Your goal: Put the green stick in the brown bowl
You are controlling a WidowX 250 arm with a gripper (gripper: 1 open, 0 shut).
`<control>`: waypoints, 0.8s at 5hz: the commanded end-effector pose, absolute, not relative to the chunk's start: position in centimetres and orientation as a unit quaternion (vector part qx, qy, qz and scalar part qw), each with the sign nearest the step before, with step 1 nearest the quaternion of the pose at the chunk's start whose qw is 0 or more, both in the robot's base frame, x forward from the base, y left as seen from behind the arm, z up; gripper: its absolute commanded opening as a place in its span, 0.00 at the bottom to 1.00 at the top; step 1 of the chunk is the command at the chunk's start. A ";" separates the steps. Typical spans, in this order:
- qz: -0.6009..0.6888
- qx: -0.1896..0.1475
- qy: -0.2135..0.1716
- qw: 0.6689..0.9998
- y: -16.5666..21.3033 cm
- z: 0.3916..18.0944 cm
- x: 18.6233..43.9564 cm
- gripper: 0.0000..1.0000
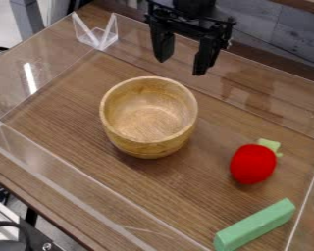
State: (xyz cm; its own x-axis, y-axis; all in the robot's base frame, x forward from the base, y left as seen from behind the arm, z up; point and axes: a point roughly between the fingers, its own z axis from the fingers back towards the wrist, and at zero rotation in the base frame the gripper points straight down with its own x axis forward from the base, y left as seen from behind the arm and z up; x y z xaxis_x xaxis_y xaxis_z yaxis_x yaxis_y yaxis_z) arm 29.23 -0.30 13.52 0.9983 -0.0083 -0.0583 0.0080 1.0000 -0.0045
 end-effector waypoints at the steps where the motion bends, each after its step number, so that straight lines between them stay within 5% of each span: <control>1: -0.025 -0.004 0.041 0.999 -0.5 12.7 28.5 1.00; 4: -0.221 -0.010 0.034 0.975 -8.7 10.2 24.1 1.00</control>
